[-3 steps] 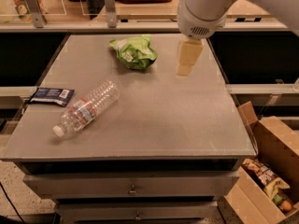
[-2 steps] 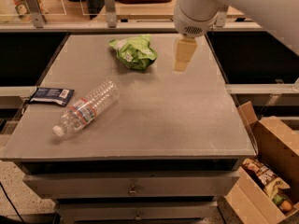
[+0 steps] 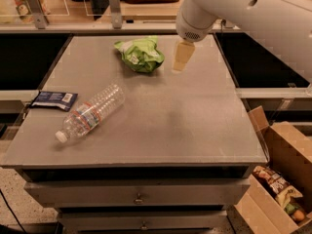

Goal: Pick green rice chip bag

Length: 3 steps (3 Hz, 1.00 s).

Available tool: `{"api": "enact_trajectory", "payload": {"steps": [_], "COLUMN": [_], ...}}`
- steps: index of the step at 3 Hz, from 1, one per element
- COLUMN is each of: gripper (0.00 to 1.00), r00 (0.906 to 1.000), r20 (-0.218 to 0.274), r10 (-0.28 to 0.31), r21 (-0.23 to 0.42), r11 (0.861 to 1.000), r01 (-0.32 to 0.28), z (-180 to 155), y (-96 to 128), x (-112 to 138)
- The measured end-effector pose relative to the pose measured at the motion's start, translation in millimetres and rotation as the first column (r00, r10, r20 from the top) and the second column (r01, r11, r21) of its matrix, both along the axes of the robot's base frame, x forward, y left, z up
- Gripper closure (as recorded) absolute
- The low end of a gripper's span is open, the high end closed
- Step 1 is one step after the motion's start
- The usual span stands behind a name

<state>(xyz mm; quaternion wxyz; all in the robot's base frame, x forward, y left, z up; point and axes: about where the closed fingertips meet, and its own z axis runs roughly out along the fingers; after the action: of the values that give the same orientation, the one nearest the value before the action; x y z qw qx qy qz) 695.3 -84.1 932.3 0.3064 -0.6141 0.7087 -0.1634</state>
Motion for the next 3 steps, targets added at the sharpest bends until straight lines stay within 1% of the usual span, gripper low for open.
{"api": "enact_trajectory", "payload": {"steps": [1, 2, 3], "gripper": [0.0, 0.0, 0.0], "r00": [0.9987, 0.9936, 0.9888], "r20": [0.044, 0.094, 0.124], "r10": [0.026, 0.064, 0.083], "r21": [0.08, 0.132, 0.198], "r11": [0.996, 0.988, 0.974], "r01": [-0.03, -0.076, -0.106], "z": [-12.7, -18.0, -22.4], "y": [14.7, 35.6, 50.3], "x": [20.9, 39.1, 52.9]}}
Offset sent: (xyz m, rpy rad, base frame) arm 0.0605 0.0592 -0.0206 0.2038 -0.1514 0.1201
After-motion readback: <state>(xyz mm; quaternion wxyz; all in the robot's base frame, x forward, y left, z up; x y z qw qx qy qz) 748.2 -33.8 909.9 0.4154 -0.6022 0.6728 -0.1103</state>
